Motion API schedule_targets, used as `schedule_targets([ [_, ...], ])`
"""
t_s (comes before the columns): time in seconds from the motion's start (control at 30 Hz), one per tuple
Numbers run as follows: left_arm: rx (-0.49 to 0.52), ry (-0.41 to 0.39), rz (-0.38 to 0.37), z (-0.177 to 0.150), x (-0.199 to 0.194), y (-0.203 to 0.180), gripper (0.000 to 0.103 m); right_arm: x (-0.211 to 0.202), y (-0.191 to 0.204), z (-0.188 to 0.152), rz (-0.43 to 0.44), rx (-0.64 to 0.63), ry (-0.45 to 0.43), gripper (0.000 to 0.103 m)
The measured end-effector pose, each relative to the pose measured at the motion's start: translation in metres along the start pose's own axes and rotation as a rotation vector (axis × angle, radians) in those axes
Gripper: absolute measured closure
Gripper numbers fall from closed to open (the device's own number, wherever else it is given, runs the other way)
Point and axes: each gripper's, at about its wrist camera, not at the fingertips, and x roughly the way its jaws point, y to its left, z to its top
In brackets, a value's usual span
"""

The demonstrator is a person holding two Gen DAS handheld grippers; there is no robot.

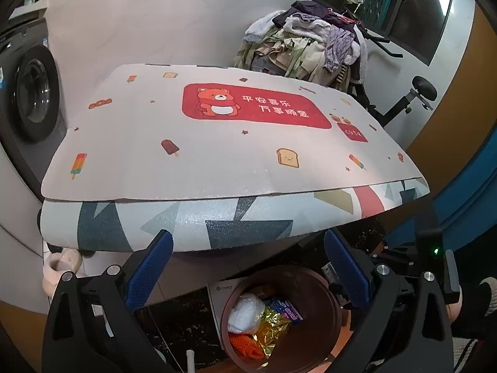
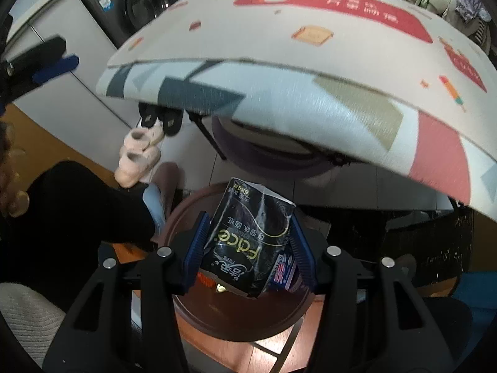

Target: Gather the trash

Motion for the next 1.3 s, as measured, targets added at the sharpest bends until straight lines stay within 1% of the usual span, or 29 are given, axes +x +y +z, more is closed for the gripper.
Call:
schedule_targets([
  [0.23, -0.004, 0.015, 0.006, -0.003, 0.004, 0.001, 0.007, 0.012, 0.006, -0.003, -0.013, -0.02, 0.053, 0.05],
  [0.53, -0.013, 0.029, 0.013, -0.005, 0.007, 0.003, 0.007, 0.016, 0.007, -0.005, -0.02, -0.025, 0.07, 0.047],
  [0.57, -0.012, 0.029, 0.013, -0.006, 0.008, 0.003, 0.007, 0.015, 0.007, -0.005, -0.023, -0.024, 0.07, 0.045],
  [0.63, -0.013, 0.028, 0.014, -0.005, 0.007, 0.003, 0.007, 0.015, 0.007, -0.004, -0.033, -0.021, 0.066, 0.029],
  [0.67, -0.013, 0.028, 0.013, -0.006, 0.007, 0.003, 0.007, 0.015, 0.006, -0.003, -0.039, -0.018, 0.061, 0.025],
  [0.73, -0.013, 0.028, 0.015, -0.005, 0.007, 0.003, 0.007, 0.012, 0.005, -0.002, -0.049, -0.012, 0.047, 0.011],
  [0.83, -0.009, 0.024, 0.022, -0.006, 0.007, 0.003, 0.007, 0.004, 0.001, 0.002, -0.073, 0.001, 0.008, 0.006],
  [0.9, -0.001, 0.014, 0.031, -0.005, 0.005, 0.002, 0.007, -0.003, -0.001, 0.005, -0.096, 0.004, -0.023, 0.006],
  [1.07, 0.045, -0.034, 0.053, 0.004, -0.006, -0.005, 0.007, -0.038, -0.007, 0.024, -0.151, -0.001, -0.146, 0.006],
  [1.17, 0.076, -0.085, 0.063, 0.015, -0.018, -0.011, 0.007, -0.069, -0.009, 0.038, -0.188, -0.007, -0.236, 0.006],
  [1.2, 0.086, -0.11, 0.076, 0.019, -0.024, -0.014, 0.006, -0.076, -0.01, 0.041, -0.193, -0.008, -0.254, 0.006],
  [1.23, 0.098, -0.144, 0.093, 0.024, -0.031, -0.017, 0.006, -0.09, -0.012, 0.048, -0.202, -0.01, -0.29, 0.006],
  [1.3, 0.119, -0.205, 0.102, 0.033, -0.044, -0.023, 0.006, -0.109, -0.011, 0.057, -0.213, -0.012, -0.341, 0.006],
])
